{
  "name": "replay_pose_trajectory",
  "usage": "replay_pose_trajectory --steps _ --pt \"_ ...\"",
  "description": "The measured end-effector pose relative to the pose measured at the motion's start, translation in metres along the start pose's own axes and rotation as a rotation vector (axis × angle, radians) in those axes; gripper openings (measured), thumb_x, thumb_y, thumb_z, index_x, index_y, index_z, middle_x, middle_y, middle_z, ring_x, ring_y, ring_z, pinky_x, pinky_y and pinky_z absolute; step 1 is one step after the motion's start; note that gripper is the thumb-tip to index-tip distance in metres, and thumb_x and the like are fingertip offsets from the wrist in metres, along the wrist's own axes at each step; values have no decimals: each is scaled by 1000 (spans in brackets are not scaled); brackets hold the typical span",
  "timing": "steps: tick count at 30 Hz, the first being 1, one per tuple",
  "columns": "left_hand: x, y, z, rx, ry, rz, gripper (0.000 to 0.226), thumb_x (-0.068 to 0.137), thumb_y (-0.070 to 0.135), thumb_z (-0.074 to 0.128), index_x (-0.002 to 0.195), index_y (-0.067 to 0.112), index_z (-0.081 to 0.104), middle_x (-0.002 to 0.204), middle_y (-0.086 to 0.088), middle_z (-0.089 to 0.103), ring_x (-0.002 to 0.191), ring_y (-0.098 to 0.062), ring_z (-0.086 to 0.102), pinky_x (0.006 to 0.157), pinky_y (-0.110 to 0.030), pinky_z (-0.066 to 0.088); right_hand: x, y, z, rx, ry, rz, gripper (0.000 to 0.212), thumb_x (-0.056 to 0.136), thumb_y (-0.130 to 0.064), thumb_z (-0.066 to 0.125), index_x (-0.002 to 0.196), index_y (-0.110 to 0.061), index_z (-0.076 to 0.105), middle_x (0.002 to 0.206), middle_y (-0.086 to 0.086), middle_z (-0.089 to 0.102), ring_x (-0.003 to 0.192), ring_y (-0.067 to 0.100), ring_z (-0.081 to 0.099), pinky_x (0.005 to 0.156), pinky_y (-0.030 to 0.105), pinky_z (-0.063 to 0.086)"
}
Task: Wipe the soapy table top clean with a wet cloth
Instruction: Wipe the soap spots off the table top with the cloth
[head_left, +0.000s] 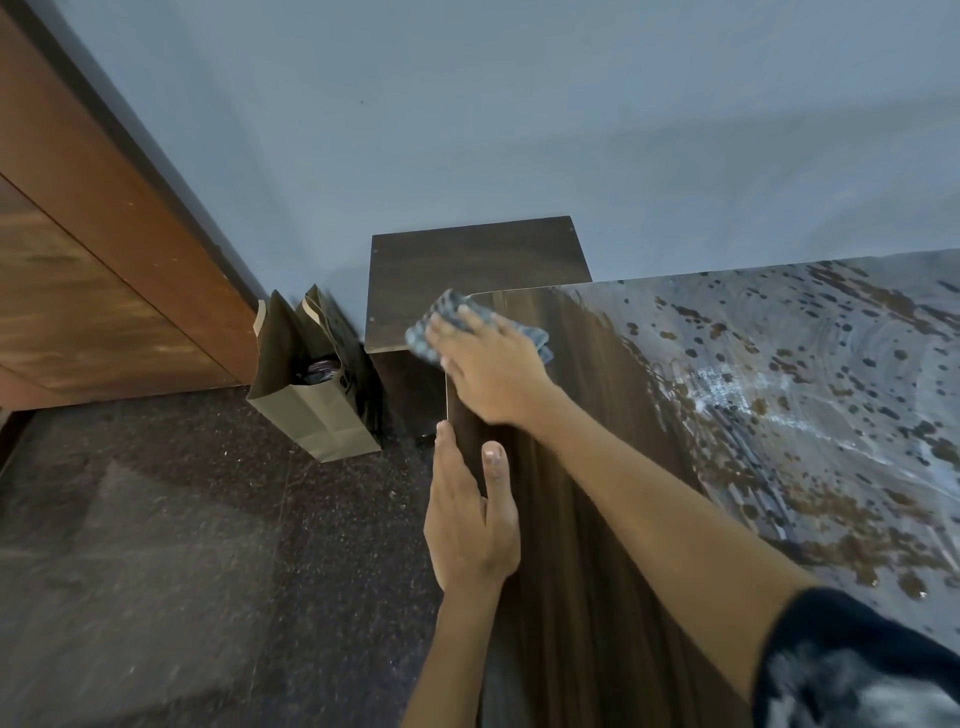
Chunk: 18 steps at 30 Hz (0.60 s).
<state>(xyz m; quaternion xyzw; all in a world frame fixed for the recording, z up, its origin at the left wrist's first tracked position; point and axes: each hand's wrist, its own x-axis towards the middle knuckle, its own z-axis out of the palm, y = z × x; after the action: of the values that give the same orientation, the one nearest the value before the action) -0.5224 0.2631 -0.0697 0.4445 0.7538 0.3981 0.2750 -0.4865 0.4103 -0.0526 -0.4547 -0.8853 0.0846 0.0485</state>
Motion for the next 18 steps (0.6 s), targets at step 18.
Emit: replay_pose_trajectory --steps 18 --pt "-1 1 -2 46 -28 10 100 70 80 7 148 18 13 155 1 19 139 -13 23 107 -30 25 -19 8 -6 25 -15 9 49 102 -31 27 149 -22 19 156 -6 18 144 16 9 114 42 16"
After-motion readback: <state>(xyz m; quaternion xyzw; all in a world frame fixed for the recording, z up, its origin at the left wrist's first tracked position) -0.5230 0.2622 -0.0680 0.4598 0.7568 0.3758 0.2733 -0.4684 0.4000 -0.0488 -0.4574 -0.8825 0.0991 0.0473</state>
